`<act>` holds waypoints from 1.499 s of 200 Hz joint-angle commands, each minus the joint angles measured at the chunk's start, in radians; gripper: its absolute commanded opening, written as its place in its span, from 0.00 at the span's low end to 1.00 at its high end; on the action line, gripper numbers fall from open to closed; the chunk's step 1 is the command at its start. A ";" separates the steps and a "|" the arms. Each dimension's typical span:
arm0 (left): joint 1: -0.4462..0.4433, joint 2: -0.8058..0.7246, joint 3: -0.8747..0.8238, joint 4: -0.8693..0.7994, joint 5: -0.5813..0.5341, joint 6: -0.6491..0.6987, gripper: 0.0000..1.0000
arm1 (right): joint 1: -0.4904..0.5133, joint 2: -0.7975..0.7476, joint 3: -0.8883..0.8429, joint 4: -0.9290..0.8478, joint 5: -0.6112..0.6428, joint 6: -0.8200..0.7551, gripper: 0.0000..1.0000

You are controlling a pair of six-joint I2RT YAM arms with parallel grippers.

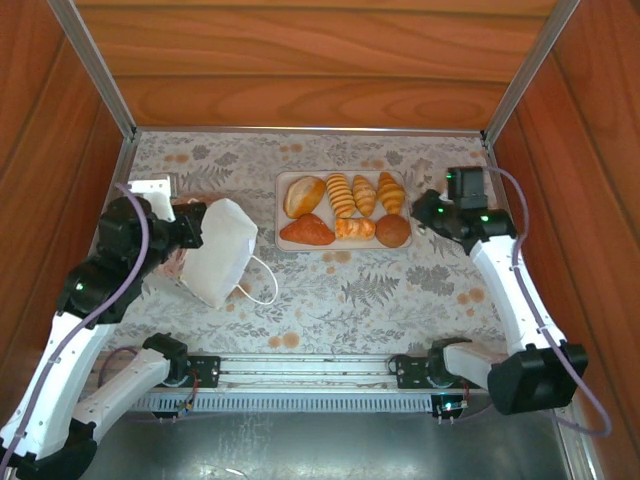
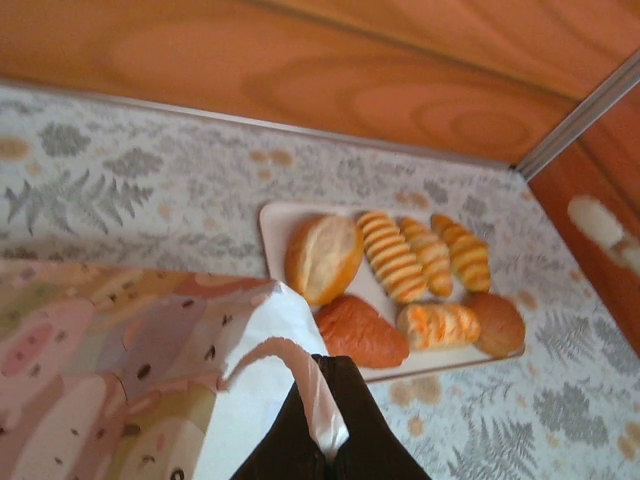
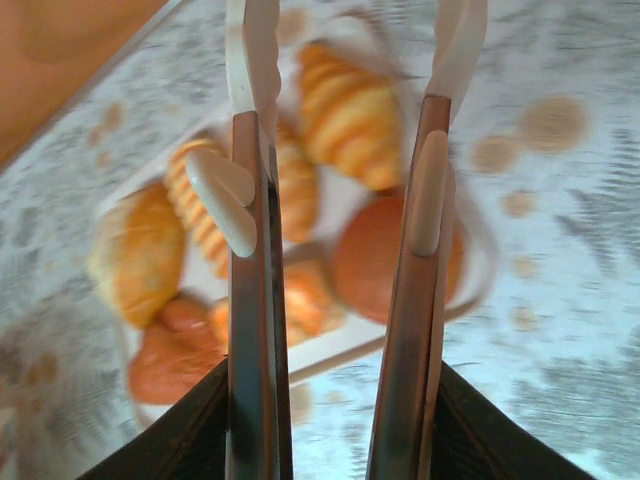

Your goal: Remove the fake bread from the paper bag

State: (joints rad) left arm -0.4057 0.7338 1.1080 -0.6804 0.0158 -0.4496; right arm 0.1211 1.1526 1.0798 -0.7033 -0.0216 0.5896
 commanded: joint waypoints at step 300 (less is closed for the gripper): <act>0.007 0.022 0.023 -0.024 -0.071 0.010 0.00 | -0.285 0.682 0.159 -0.191 0.004 -0.502 0.68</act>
State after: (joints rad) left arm -0.4057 0.7582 1.1145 -0.6952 -0.0479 -0.4599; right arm -0.1577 1.8015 1.2167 -0.8421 -0.0418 0.0570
